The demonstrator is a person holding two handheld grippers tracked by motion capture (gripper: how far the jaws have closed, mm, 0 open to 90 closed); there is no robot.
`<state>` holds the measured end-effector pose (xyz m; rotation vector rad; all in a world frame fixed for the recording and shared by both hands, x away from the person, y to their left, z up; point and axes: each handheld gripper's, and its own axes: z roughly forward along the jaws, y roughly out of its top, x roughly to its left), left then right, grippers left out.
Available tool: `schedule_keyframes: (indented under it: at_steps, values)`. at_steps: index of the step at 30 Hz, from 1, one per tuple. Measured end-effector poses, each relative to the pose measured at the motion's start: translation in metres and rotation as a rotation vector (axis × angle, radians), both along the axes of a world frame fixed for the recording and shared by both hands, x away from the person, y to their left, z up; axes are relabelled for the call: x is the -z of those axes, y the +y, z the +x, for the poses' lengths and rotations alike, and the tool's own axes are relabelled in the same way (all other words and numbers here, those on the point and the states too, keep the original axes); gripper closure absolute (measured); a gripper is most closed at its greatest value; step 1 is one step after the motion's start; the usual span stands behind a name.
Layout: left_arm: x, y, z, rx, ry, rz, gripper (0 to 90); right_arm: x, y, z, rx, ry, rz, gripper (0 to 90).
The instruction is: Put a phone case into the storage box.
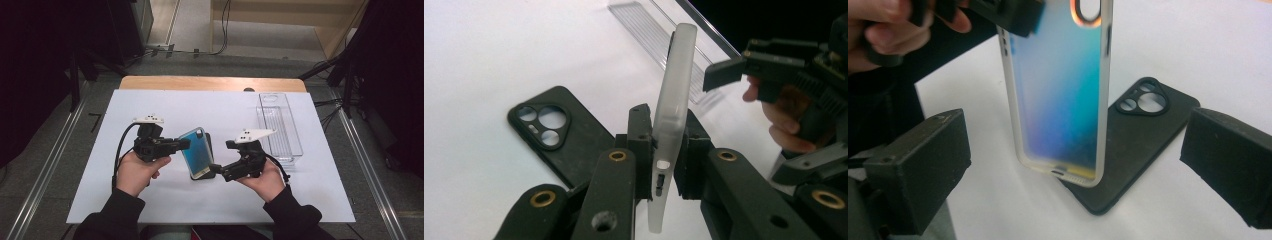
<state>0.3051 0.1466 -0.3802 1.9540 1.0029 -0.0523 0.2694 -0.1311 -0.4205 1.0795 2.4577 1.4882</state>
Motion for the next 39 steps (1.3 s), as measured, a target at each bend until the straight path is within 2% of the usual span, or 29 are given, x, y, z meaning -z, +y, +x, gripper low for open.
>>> schedule_keyframes:
  at_steps: [2,4,5,11,14,17,20,24,35,39]
  values:
    - [0.000,-0.001,0.000,-0.010,0.007,-0.004,80.9,0.004,0.005,-0.002,0.044,-0.016,-0.009,0.0]
    - [0.001,0.000,0.001,-0.024,0.030,-0.009,80.9,0.005,0.007,-0.005,0.056,-0.039,-0.006,5.7]
    - [0.001,0.000,0.001,-0.024,0.030,-0.009,80.9,0.006,0.008,-0.006,0.069,-0.043,-0.006,5.7]
    - [0.001,-0.003,0.000,-0.056,0.029,0.019,80.9,0.009,0.014,-0.007,0.099,-0.036,-0.024,5.7]
    - [0.002,-0.005,-0.001,-0.062,0.036,0.023,80.9,0.011,0.018,-0.008,0.106,-0.039,-0.048,5.7]
    - [0.004,-0.009,-0.002,-0.067,0.050,0.030,80.9,0.012,0.022,-0.008,0.117,-0.033,-0.049,5.6]
    - [0.005,-0.012,-0.003,-0.066,0.050,0.031,80.9,0.013,0.026,-0.007,0.130,-0.028,-0.057,5.7]
    - [0.007,-0.019,-0.006,-0.048,0.041,0.055,80.9,0.015,0.031,-0.007,0.144,-0.021,-0.059,5.6]
    - [0.011,-0.030,-0.011,-0.035,0.057,0.048,80.8,0.017,0.041,-0.008,0.162,-0.021,-0.072,5.6]
    - [0.012,-0.036,-0.014,-0.027,0.049,0.055,80.8,0.018,0.044,-0.006,0.173,-0.019,-0.075,5.6]
